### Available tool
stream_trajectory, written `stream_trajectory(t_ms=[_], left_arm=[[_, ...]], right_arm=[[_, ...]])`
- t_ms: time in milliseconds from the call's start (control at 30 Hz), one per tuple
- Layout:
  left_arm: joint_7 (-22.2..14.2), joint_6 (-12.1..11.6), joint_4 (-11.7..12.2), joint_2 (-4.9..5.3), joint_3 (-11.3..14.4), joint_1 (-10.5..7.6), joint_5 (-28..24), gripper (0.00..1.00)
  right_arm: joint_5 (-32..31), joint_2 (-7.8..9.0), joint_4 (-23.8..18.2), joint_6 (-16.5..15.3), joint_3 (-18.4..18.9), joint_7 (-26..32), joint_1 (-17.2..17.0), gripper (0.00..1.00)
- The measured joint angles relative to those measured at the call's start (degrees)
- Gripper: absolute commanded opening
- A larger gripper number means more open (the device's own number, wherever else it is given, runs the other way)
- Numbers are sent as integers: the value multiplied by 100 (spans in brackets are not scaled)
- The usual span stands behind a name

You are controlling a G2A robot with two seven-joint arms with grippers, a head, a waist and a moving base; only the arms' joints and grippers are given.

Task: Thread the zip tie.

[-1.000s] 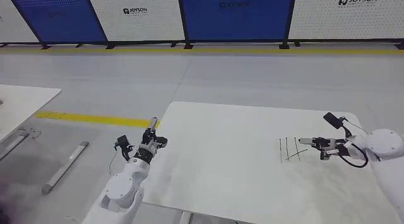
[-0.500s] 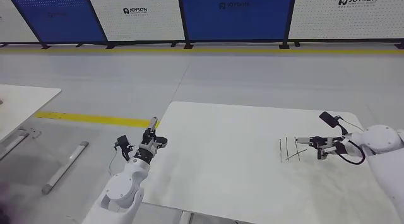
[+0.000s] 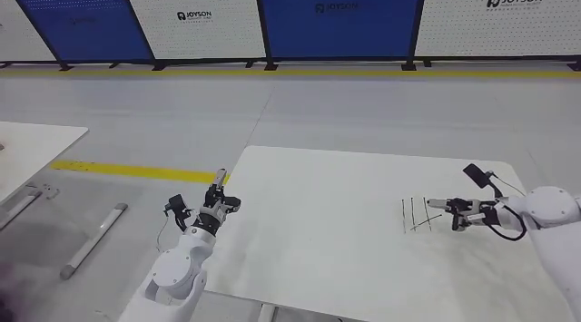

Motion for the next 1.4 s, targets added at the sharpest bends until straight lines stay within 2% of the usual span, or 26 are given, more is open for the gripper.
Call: stream_trajectory(t_ms=[133, 200, 233, 267, 533, 700, 833, 900, 933, 967, 1000, 1067, 1133, 1200, 1333, 1400], left_arm=[[0, 0, 0, 0, 0, 0, 0, 100], [0, 0, 0, 0, 0, 0, 0, 100], [0, 0, 0, 0, 0, 0, 0, 100], [0, 0, 0, 0, 0, 0, 0, 100], [0, 0, 0, 0, 0, 0, 0, 100], [0, 0, 0, 0, 0, 0, 0, 100], [0, 0, 0, 0, 0, 0, 0, 100], [0, 0, 0, 0, 0, 0, 0, 100], [0, 0, 0, 0, 0, 0, 0, 100], [0, 0, 0, 0, 0, 0, 0, 100], [0, 0, 0, 0, 0, 0, 0, 100], [0, 0, 0, 0, 0, 0, 0, 100], [0, 0, 0, 0, 0, 0, 0, 100], [0, 0, 0, 0, 0, 0, 0, 100], [0, 0, 0, 0, 0, 0, 0, 100], [0, 0, 0, 0, 0, 0, 0, 100]], right_arm=[[270, 7, 241, -237, 74, 126, 26, 42], [324, 12, 336, -293, 88, 146, 46, 49], [336, 12, 392, -307, 87, 145, 59, 81], [344, 11, 430, -315, 85, 139, 68, 100], [597, 99, 681, -635, 248, 183, 33, 100], [938, 244, 410, -643, 511, 395, -202, 100], [800, 261, 252, -630, 452, 286, -290, 100], [755, 236, 243, -576, 391, 211, -250, 86], [722, 219, 242, -533, 352, 158, -211, 85], [699, 207, 244, -503, 323, 128, -183, 71], [651, 193, 251, -457, 281, 93, -142, 65], [561, 171, 271, -375, 211, 42, -80, 65], [493, 141, 315, -302, 135, 28, -20, 57], [457, 110, 381, -257, 66, 30, 33, 53], [428, 43, 536, -224, -53, 13, 92, 52], [425, 16, 627, -224, -95, -4, 122, 48]])
